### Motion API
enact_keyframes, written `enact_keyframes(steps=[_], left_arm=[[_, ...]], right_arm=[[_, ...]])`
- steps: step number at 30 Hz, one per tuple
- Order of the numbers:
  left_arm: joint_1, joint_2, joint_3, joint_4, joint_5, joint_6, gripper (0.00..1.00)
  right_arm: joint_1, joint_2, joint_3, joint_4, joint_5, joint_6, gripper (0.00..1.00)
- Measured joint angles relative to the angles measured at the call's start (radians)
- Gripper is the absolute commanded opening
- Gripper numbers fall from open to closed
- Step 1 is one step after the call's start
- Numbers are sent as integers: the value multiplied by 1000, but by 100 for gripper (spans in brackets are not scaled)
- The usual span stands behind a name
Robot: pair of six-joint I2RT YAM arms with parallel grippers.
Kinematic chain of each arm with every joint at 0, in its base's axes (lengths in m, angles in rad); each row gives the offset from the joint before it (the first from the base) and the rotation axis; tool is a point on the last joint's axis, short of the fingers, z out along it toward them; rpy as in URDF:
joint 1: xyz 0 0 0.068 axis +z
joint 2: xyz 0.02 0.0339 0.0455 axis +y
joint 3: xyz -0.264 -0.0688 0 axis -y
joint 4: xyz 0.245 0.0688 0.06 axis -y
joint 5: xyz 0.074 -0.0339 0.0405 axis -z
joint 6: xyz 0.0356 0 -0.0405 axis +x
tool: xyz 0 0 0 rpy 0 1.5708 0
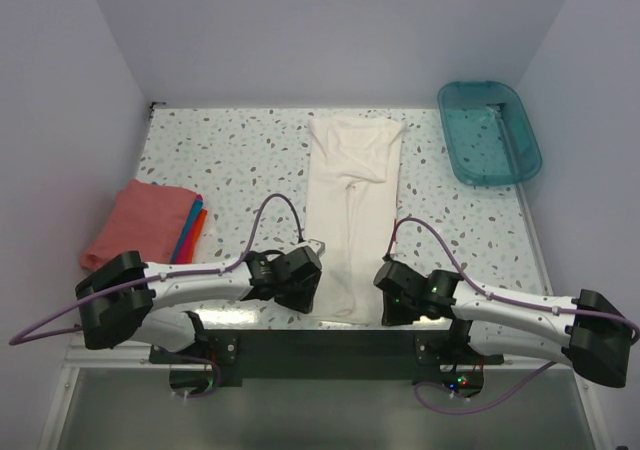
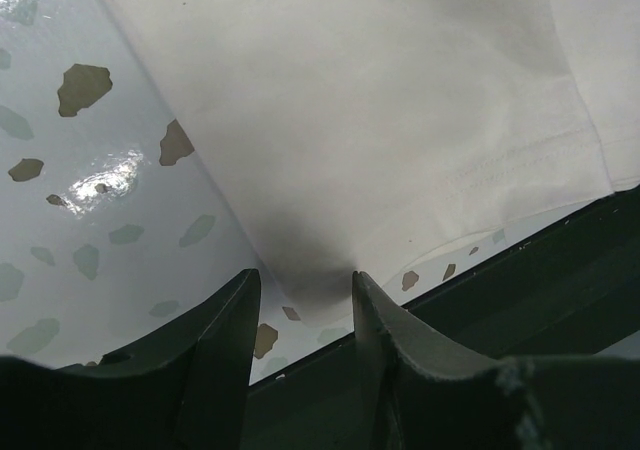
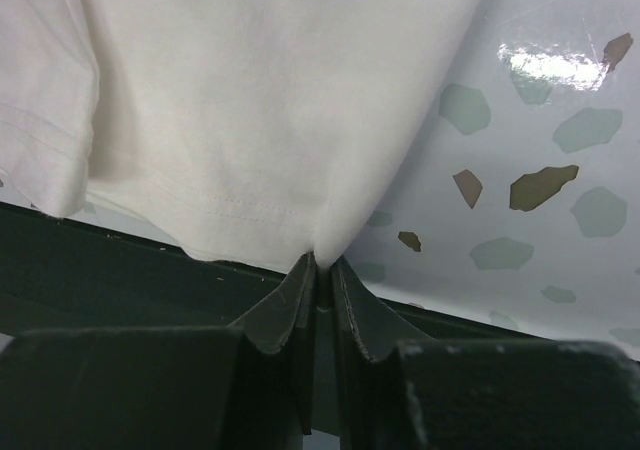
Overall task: Fold and stack the t-shirts
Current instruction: Fold the tshirt
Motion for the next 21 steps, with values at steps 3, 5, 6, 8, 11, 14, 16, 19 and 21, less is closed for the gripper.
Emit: enact_keyframes(steps=[3,5,6,8,11,14,16,19,21], left_arm=[[0,11,3,8,0,0,43],[0,18,2,11,2,0,40],[-1,22,2,14,2,0,40],[-3,30,2,17,3,-2,38],[-10,42,2,19,3,-9,28],[-9,42,-1,21,2,-11,14],[-9,40,-5,21,-2,-19,4],[-10,13,-23,18,-10,-34,0],[-10,-18,-41,12,-19,-43,0]], right_arm=[[0,0,0,1,0,0,11],[0,0,-1,1,0,0,12],[0,0,-1,2,0,0,11],[0,0,-2,3,0,0,11],[0,-1,-3,3,0,0,11],[0,-3,-4,3,0,1,11],[0,-9,-6,2,0,3,9],[1,-29,-10,-7,0,8,5],[1,-48,-15,-14,0,12,2]])
